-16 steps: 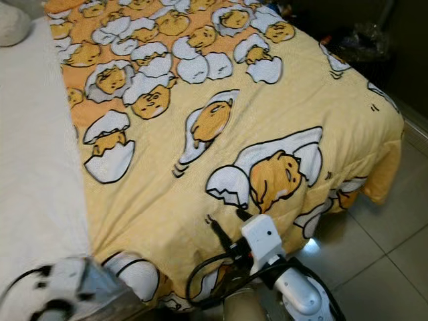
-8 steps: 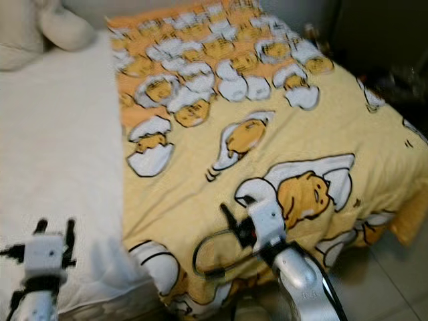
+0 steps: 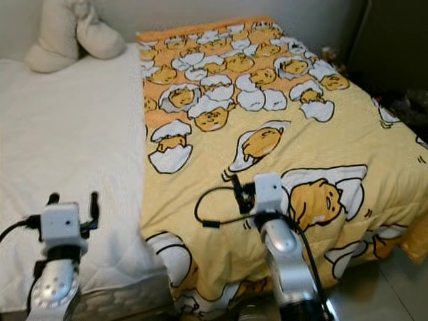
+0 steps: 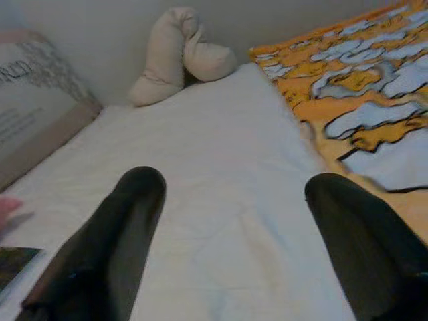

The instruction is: Clean up the room

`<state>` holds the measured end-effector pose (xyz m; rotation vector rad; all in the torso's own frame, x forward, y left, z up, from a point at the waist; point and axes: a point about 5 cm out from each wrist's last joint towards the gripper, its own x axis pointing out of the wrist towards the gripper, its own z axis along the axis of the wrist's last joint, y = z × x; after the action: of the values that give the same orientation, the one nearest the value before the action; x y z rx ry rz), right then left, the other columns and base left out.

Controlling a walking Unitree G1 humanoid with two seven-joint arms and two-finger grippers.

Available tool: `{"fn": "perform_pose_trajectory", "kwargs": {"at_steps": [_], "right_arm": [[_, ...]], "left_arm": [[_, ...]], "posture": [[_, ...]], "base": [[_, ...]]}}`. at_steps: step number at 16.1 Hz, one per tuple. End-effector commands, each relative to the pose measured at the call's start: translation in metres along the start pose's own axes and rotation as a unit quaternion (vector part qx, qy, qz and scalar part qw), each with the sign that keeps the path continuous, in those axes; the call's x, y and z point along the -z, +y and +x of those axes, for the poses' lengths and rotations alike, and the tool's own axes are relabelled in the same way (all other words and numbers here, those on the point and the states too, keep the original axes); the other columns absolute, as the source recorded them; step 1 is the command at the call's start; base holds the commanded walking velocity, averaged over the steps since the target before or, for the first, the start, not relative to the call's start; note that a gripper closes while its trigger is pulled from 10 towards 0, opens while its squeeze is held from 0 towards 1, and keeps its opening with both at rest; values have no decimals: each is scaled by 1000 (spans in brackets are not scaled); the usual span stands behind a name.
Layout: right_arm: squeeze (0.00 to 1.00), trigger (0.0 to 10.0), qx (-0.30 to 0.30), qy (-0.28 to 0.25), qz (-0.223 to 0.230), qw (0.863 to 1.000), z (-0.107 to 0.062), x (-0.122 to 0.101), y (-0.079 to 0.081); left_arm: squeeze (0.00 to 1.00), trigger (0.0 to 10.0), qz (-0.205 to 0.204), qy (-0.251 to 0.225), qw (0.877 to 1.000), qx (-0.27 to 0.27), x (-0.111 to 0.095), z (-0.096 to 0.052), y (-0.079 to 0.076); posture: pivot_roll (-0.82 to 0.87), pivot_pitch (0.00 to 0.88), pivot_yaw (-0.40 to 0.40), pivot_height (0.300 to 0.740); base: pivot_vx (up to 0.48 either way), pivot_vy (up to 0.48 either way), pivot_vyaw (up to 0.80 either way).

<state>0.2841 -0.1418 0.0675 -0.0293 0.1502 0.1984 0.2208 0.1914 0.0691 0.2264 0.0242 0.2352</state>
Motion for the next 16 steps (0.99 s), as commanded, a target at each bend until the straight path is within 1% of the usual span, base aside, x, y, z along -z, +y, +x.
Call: {"fn": "perform_pose_trajectory", "kwargs": {"at_steps": [1,2,4,6,8,9,10,11,12,13,14,16], "right_arm": [[0,10000,3,-16,9,1000,7,-6,1],[0,10000,-5,-18,7,1000,8,-7,2],[0,10000,-12,-22,9,1000,10,-7,4],[0,10000,-16,-26,2,1000,12,-8,6],[0,10000,-16,-27,-4,1000,12,-8,4],[0,10000,-13,-30,-7,999,11,-7,3],[0,10000,-7,-28,-13,999,10,-6,0],[0,10000,-7,-29,-14,999,10,-6,-1],[0,10000,-12,-32,-14,999,8,-6,-2],[0,10000,-15,-36,-14,999,8,-6,-1],[0,10000,-25,-39,-13,999,6,-7,-1],[0,10000,-23,-40,-8,999,5,-6,-3]], "left_arm": [[1000,10000,-8,-5,1000,21,-5,6,-6],[1000,10000,-17,-1,1000,18,-5,9,-5],[1000,10000,-20,2,1000,20,-5,12,-5],[1000,10000,-22,0,999,30,-7,13,-6],[1000,10000,-27,-2,999,34,-7,14,-6],[1000,10000,-30,-1,999,35,-6,15,-6],[1000,10000,-30,4,999,40,-5,16,-7],[765,10000,-31,6,998,46,-4,16,-8],[82,10000,-35,9,998,54,-4,18,-9],[0,10000,-35,7,998,57,-4,19,-9],[0,10000,-33,5,998,57,-4,22,-9],[0,10000,-39,9,997,59,-3,24,-9]], "posture": [[-132,0,119,723],[-133,0,120,723],[-134,0,121,723],[-139,0,128,723],[-144,0,131,723],[-149,0,132,723],[-151,0,133,723],[-154,0,132,723],[-155,0,131,723],[-156,0,130,723],[-157,0,131,723],[-159,0,132,723]], "base": [[0,-266,0],[0,-480,0],[0,-480,644],[0,-480,584],[0,-480,550],[0,0,575],[0,0,0],[0,0,0],[0,0,0],[0,439,0],[0,469,0],[0,471,606]]}}
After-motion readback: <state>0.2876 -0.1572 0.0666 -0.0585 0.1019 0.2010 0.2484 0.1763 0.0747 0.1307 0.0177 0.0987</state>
